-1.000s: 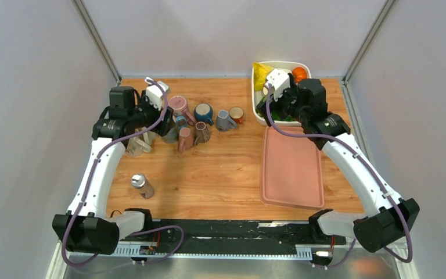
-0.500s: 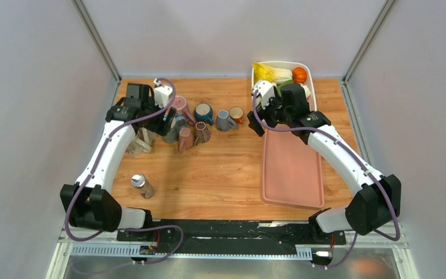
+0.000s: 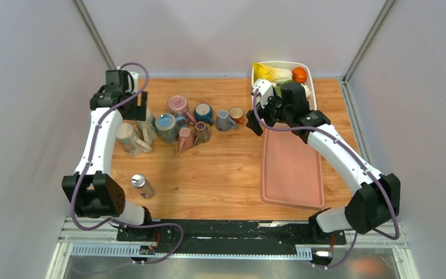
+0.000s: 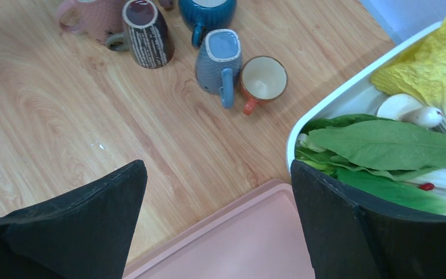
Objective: Turn the mug right side up
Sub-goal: Move the cup to the center of the board.
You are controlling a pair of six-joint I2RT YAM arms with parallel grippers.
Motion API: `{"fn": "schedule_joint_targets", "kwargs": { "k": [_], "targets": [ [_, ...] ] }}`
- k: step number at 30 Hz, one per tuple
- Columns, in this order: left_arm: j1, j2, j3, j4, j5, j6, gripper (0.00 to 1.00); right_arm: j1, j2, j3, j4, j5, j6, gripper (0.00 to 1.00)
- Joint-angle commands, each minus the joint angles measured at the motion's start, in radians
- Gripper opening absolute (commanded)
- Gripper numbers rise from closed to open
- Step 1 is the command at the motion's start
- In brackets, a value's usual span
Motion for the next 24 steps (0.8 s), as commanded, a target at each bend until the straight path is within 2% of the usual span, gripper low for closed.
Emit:
{"fn": "schedule_joint_targets", "kwargs": {
  "k": [1,5,11,14,20,24],
  "targets": [
    [0.166,0.004,0.008,-0.023,-0.036,-0.197,0.91,0.008,-0.020,0.009,0.014,-0.121,-0.028,1.00],
    [0.259,0.048,0.006,-0.025,0.038,-0.244,0.92,0.015,0.010,0.023,0.013,-0.140,-0.005,1.00],
    [0.330,0.115,-0.027,0.015,0.119,-0.226,0.90,0.019,0.003,0.006,0.033,-0.148,0.012,1.00],
    [0.401,0.147,-0.043,0.041,0.325,-0.217,0.85,0.019,-0.007,-0.011,0.033,-0.138,0.014,1.00],
    [0.474,0.240,-0.035,0.029,0.483,-0.211,0.82,0.019,-0.037,-0.051,0.038,-0.115,0.013,1.00],
    [0.482,0.267,-0.051,0.013,0.603,-0.182,0.78,0.020,-0.042,-0.066,0.039,-0.107,0.012,1.00]
  ]
}}
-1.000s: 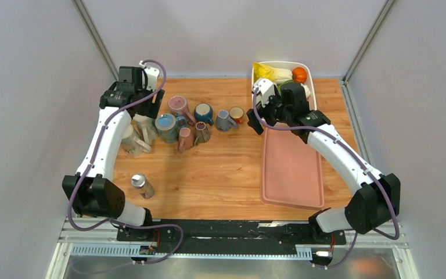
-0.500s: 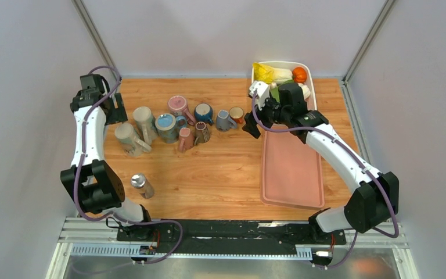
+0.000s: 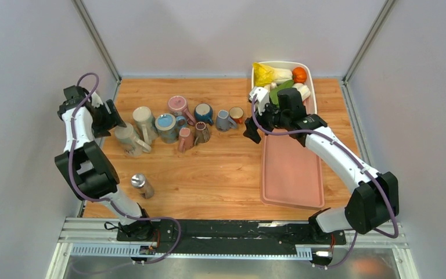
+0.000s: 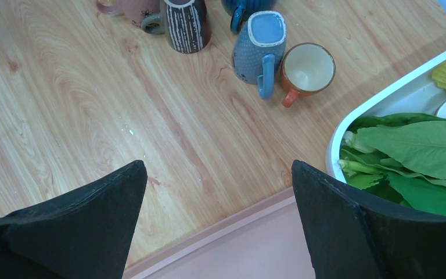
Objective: Turn the mug right side up
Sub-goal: Move the cup to the center of the board.
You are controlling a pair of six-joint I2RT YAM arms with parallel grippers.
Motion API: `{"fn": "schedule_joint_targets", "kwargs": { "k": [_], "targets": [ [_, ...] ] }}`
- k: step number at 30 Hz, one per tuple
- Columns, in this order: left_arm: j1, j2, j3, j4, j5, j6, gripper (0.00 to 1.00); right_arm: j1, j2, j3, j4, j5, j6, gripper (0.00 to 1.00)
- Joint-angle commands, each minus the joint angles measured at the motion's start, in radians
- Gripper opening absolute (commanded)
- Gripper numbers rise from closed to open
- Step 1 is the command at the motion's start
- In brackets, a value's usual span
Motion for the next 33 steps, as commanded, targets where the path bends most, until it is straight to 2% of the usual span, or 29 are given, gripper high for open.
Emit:
{"fn": "schedule_joint_targets", "kwargs": {
  "k": [1,6,11,23,26,29,33],
  "targets": [
    [0.003,0.046,-0.019,-0.022,0.177,0.035,0.75,0.006,-0.043,-0.009,0.040,0.004,0.005,1.00],
    [0.004,0.023,-0.085,-0.028,0.257,0.090,0.66,0.006,-0.033,-0.011,0.043,0.014,0.002,1.00],
    [0.004,-0.046,-0.163,-0.006,0.250,0.177,0.62,0.006,-0.021,-0.016,0.045,0.018,0.009,1.00],
    [0.004,-0.134,-0.279,-0.095,0.232,0.372,0.52,0.005,-0.001,-0.009,0.045,0.004,0.026,1.00],
    [0.003,-0.154,-0.275,-0.098,0.225,0.373,0.60,0.005,-0.002,-0.010,0.046,0.003,0.029,1.00],
    [0.004,-0.248,-0.290,-0.010,0.253,0.354,0.77,0.005,-0.005,-0.013,0.046,0.003,0.031,1.00],
    [0.004,-0.333,-0.341,0.184,0.251,0.252,0.80,0.005,-0.008,-0.018,0.046,-0.002,0.030,1.00]
  ]
}}
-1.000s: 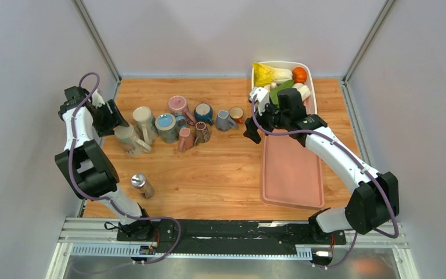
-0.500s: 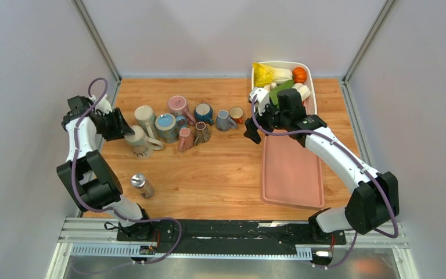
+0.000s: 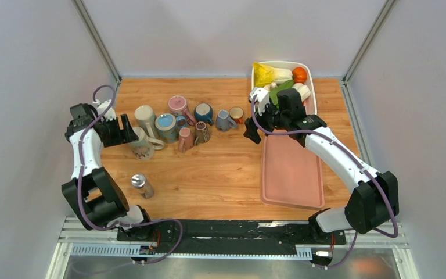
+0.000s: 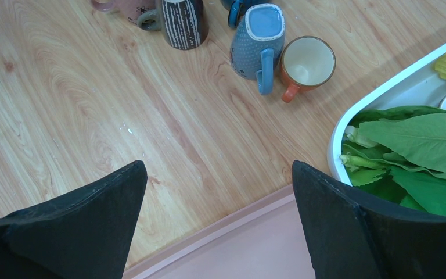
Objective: Turn the mug right side up
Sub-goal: Move the cup to the center of the board.
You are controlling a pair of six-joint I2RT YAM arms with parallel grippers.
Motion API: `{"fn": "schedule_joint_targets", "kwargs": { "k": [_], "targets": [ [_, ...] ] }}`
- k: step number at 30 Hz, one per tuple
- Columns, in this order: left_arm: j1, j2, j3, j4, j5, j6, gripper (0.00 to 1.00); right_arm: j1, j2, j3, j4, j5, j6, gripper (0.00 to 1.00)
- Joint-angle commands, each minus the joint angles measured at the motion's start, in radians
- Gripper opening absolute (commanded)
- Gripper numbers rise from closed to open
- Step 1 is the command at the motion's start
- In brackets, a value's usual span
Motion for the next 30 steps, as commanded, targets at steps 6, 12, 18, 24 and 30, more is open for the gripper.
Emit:
{"fn": "schedule_joint_targets", "kwargs": {
  "k": [6,12,18,24,30],
  "targets": [
    [-0.005,-0.010,-0.004,0.209,0.099,-0.188,0.79,0.004,-0.016,-0.013,0.043,-0.019,0.017,1.00],
    [-0.005,0.089,0.048,0.244,0.148,-0.322,0.77,0.005,-0.029,-0.029,0.046,-0.014,0.014,1.00],
    [-0.010,0.137,0.084,0.220,0.147,-0.307,0.72,0.004,-0.039,-0.048,0.047,-0.008,0.012,1.00],
    [-0.016,0.129,0.038,0.173,0.177,-0.276,0.66,0.005,-0.044,-0.065,0.051,-0.002,0.007,1.00],
    [-0.020,0.044,-0.057,0.135,0.169,-0.237,0.65,0.004,-0.040,-0.069,0.056,-0.005,0.006,1.00]
  ]
}}
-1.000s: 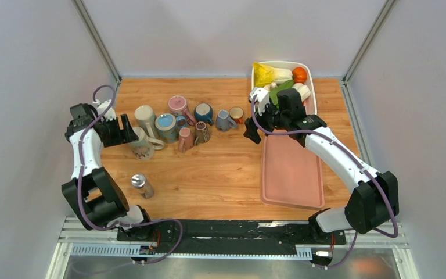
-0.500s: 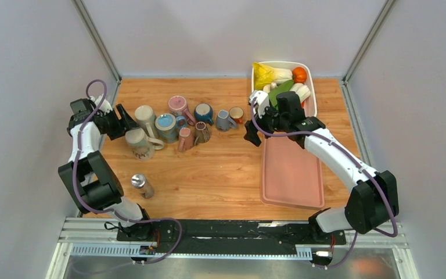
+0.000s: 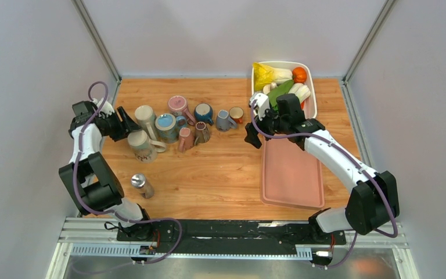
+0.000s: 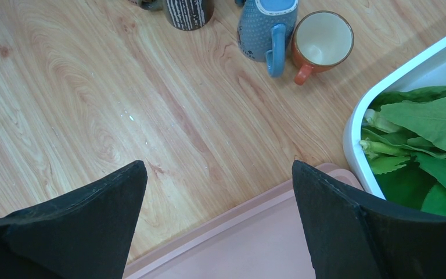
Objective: Turn the mug right side up
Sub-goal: Move the cup to the center of the board.
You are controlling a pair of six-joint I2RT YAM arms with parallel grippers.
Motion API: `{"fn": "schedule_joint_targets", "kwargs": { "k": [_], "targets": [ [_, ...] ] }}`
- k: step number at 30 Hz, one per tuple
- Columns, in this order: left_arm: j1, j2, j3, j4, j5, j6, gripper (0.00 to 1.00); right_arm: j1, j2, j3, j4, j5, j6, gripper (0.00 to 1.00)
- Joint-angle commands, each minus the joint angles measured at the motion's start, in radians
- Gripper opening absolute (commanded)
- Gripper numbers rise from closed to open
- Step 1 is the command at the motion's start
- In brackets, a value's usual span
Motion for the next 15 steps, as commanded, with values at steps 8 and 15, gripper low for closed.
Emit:
{"fn": "schedule_joint_targets", "kwargs": {
  "k": [8,15],
  "targets": [
    [-0.028,-0.193,-0.175,-0.079,0.037,0.032,0.64,0.004,-0.024,-0.013,0.045,-0.017,0.003,1.00],
    [-0.070,-0.264,-0.186,-0.032,0.006,-0.083,0.68,0.005,-0.015,-0.021,0.051,-0.036,-0.020,1.00]
  ]
}}
